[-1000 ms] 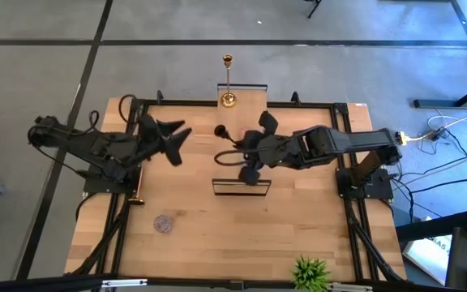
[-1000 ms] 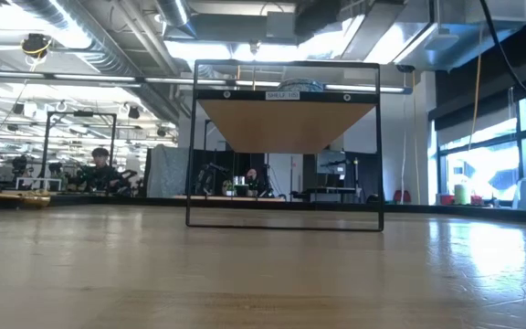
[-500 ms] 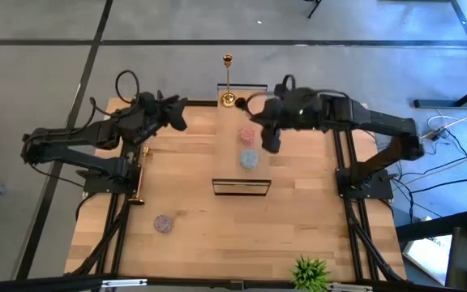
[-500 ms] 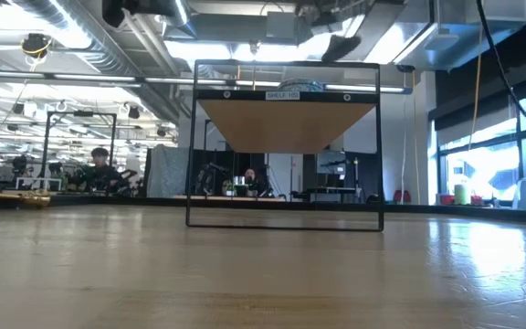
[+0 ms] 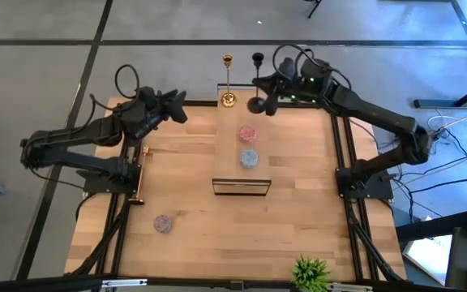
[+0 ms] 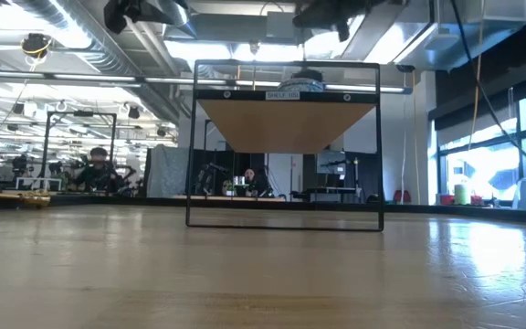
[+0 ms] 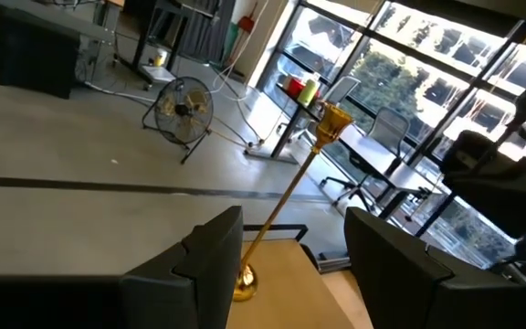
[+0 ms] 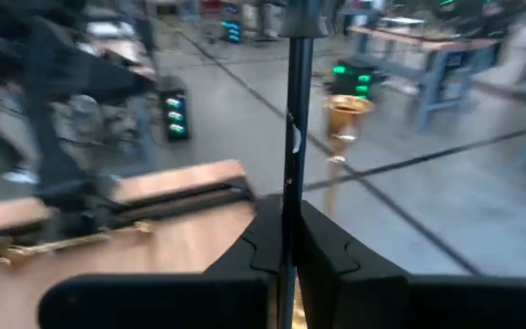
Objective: Pick & Place candle stick holders
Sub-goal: Put the black candle holder on the shelf
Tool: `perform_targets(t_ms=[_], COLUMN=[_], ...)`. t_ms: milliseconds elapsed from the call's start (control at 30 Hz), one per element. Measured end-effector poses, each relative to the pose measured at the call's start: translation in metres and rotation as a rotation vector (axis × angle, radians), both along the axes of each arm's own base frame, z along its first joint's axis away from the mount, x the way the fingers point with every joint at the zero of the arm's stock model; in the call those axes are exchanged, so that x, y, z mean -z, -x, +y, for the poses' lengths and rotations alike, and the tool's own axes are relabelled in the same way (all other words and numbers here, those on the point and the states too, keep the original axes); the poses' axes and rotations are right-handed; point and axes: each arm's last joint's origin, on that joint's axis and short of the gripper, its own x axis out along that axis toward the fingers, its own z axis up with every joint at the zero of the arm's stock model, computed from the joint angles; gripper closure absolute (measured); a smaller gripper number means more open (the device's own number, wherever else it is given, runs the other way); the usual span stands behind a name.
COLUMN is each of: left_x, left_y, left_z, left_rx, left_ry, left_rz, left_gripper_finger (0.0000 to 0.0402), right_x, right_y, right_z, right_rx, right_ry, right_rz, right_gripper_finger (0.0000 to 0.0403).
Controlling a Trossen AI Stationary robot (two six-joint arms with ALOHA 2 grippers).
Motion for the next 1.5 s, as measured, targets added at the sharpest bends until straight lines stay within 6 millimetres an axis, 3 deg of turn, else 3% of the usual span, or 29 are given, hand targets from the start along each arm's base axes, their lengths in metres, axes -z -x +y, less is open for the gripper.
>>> perform_targets(t_ms=[533,733,967,1300,1500], left_x=[0.000,0.000,0.000,0.000,0.000], left_y=[0.000,0.000,0.000,0.000,0.000], left_z=[0.007,0.007,0.007,0.007,0.007], left_rx=[0.082,0.090,0.090,0.086,0.084], left_ry=[0.039,0.043,0.059,0.069,0.078], left_rz=[-0.035,-0.041,-0.062,-0.075,-0.089], left_gripper_finger=[0.0212,0.0212,0.0212,0.0212,0.0212], right_x=[0.030,0.027,0.063,0.061,0.082], right_y=[-0.032,-0.032,-0.028,-0.033,-0.045], right_z=[-0.023,-0.023,-0.031,-0.022,-0.028], right_rx=[0.073,0.072,0.105,0.120,0.114], right_ry=[-0.046,-0.021,-0.067,0.016,-0.034], right_rz=[-0.007,-0.027,-0.044,-0.072,-0.020], right_gripper_finger=[0.0388,0.0388,0.0388,0.0388,0.0388])
